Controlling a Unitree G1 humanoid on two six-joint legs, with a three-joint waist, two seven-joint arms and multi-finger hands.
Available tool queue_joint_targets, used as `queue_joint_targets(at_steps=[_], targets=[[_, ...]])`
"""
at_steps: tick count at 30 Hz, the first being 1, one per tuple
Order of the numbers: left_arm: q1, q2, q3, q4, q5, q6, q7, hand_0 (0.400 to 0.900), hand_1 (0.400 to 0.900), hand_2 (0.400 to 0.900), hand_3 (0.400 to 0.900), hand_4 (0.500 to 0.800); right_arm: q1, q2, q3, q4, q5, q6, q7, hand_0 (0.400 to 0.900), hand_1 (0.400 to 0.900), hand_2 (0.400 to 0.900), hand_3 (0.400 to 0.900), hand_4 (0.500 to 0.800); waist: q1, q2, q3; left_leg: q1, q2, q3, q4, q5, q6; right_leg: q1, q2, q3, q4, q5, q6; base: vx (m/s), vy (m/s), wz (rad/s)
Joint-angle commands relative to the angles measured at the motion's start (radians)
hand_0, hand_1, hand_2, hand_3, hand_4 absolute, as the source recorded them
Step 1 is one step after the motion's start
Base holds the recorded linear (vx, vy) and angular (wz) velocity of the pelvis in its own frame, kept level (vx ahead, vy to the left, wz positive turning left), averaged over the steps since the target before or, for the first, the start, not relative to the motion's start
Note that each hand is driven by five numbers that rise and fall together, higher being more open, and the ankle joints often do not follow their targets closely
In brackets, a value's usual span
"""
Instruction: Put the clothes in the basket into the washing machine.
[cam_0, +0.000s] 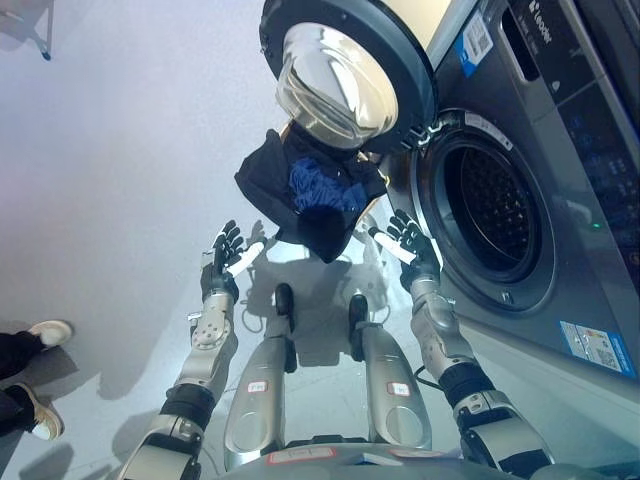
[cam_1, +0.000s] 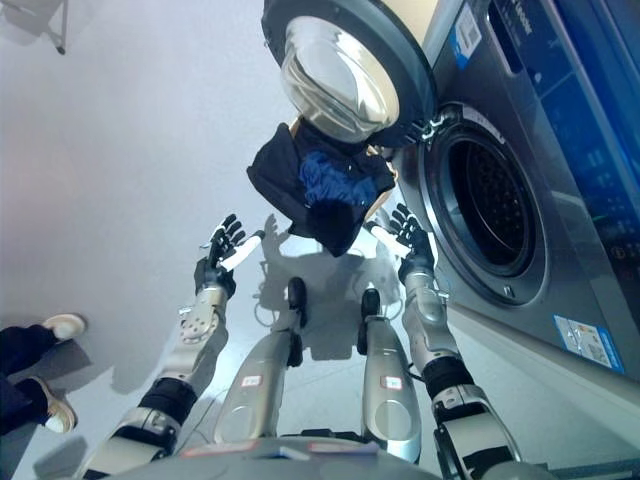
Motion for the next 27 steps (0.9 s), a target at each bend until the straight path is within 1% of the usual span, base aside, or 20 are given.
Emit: queue_joint_targets(at_steps=[1,10,20,23,27], targets=[[0.008,0.019,0.017,-0.107,0.029,-0.103,0.019,0.9,0.9,0.9,0.9,0.8,0.028,-0.028,0.005,-0.128,-0.014,-0.091,-0.001,0.9,0.9,0.9,0.9,0.8,-0.004,-0.028,-0.076,-0.047,0.021,-0.033,0.179,-0.156,-0.016,0.028,-0.036,0.003,-0.153,0.172,0.077,0.0,0.0,0.0],[0.006,0.02,0.029,-0.109,0.022,-0.113,0.026,0.9,0.9,0.9,0.9,0.8,0.029,-0.027,0.003,-0.114,-0.014,-0.096,0.003,0.9,0.9,0.9,0.9,0.8,-0.005,-0.03,-0.09,-0.074,0.024,-0.041,0.183,-0.154,-0.018,-0.001,-0.03,0.002,-0.145,0.168,0.072,-0.01,-0.005,0.01],[-0.004,0.019,0.031,-0.117,0.028,-0.121,0.036,0.9,0.9,0.9,0.9,0.8,0.011,-0.03,0.011,-0.108,-0.03,-0.098,0.001,0.9,0.9,0.9,0.9,0.8,0.001,-0.034,-0.083,-0.105,0.021,-0.049,0.188,-0.146,-0.015,-0.031,-0.028,-0.003,-0.133,0.17,0.07,-0.02,-0.004,0.01],[-0.006,0.02,0.034,-0.126,0.031,-0.123,0.039,0.9,0.9,0.9,0.9,0.8,-0.006,-0.047,0.028,-0.115,-0.087,-0.092,-0.007,0.9,0.9,0.9,0.9,0.8,0.006,-0.035,-0.077,-0.114,0.02,-0.052,0.194,-0.149,-0.014,-0.039,-0.027,-0.003,-0.128,0.168,0.071,-0.02,-0.007,0.04],[-0.02,0.021,0.044,-0.146,0.029,-0.136,0.043,0.9,0.9,0.9,0.9,0.8,-0.093,-0.116,0.099,-0.096,-0.278,-0.067,-0.047,0.9,0.9,0.9,0.9,0.8,0.027,-0.036,-0.062,-0.139,0.013,-0.063,0.19,-0.136,-0.011,-0.07,-0.031,-0.013,-0.118,0.172,0.073,-0.05,-0.018,0.1]])
